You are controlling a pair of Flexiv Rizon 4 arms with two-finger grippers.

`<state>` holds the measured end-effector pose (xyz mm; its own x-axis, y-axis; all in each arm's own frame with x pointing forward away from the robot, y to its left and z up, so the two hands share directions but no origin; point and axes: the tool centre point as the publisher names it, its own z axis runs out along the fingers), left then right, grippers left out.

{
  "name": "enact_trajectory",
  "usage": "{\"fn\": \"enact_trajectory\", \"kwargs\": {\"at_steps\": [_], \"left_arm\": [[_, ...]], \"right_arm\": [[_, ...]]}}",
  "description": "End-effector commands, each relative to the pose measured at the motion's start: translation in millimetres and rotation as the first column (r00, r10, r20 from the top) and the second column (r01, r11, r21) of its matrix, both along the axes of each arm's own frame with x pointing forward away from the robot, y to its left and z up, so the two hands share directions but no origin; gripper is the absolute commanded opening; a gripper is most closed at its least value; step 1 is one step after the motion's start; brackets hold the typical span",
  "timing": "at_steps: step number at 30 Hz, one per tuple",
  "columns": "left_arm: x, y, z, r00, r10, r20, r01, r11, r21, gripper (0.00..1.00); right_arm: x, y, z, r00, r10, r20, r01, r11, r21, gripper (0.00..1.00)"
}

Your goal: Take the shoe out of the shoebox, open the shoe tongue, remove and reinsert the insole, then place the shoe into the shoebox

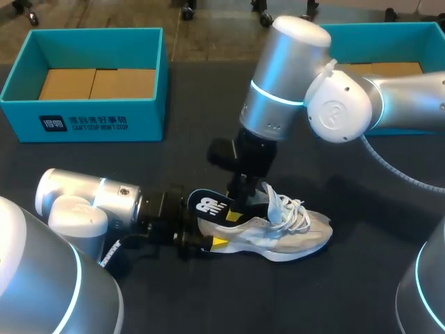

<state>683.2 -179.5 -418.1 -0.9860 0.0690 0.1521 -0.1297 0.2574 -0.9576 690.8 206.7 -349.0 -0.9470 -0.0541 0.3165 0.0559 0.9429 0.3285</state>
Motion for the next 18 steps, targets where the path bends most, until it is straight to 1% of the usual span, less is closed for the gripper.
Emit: {"fn": "enact_trajectory", "kwargs": {"at_steps": [1,2,4,5,6,7,11,13,14,15,16,18], "left_arm": [[0.0,-0.9,0.4,1.000,0.001,0.000,-0.001,1.000,0.002,0.00],[0.0,-0.9,0.4,1.000,0.001,0.000,-0.001,1.000,0.002,0.00],[0.0,-0.9,0.4,1.000,0.001,0.000,-0.001,1.000,0.002,0.00],[0.0,-0.9,0.4,1.000,0.001,0.000,-0.001,1.000,0.002,0.00],[0.0,-0.9,0.4,1.000,0.001,0.000,-0.001,1.000,0.002,0.00],[0.0,-0.9,0.4,1.000,0.001,0.000,-0.001,1.000,0.002,0.00],[0.0,-0.9,0.4,1.000,0.001,0.000,-0.001,1.000,0.002,0.00],[0.0,-0.9,0.4,1.000,0.001,0.000,-0.001,1.000,0.002,0.00],[0.0,-0.9,0.4,1.000,0.001,0.000,-0.001,1.000,0.002,0.00],[0.0,-0.9,0.4,1.000,0.001,0.000,-0.001,1.000,0.002,0.00],[0.0,-0.9,0.4,1.000,0.001,0.000,-0.001,1.000,0.002,0.00],[0.0,-0.9,0.4,1.000,0.001,0.000,-0.001,1.000,0.002,0.00]], "right_arm": [[-0.7,0.5,0.1,1.000,-0.001,0.002,0.001,1.000,-0.003,0.55],[-0.7,0.5,0.1,1.000,-0.001,0.002,0.001,1.000,-0.003,0.59],[-0.7,0.5,0.1,1.000,-0.001,0.002,0.001,1.000,-0.003,0.75],[-0.6,-0.7,-0.4,1.000,-0.006,-0.013,0.006,1.000,0.000,0.71],[-0.5,-1.1,-0.7,1.000,-0.004,-0.020,0.004,1.000,0.001,0.71],[-0.6,-2.5,-1.1,0.999,0.001,-0.033,-0.001,1.000,0.020,0.68],[1.0,-6.4,-0.7,0.997,0.007,-0.078,-0.003,0.999,0.050,0.68],[3.1,-6.9,0.3,0.994,0.020,-0.106,-0.013,0.998,0.062,0.64],[4.2,-7.0,0.4,0.992,0.031,-0.118,-0.022,0.997,0.073,0.55],[4.9,-6.6,0.5,0.991,0.041,-0.129,-0.031,0.997,0.077,0.50],[5.5,-5.7,0.5,0.989,0.049,-0.140,-0.038,0.996,0.084,0.48],[6.0,-3.2,-0.8,0.983,0.068,-0.169,-0.054,0.995,0.087,0.48]]}}
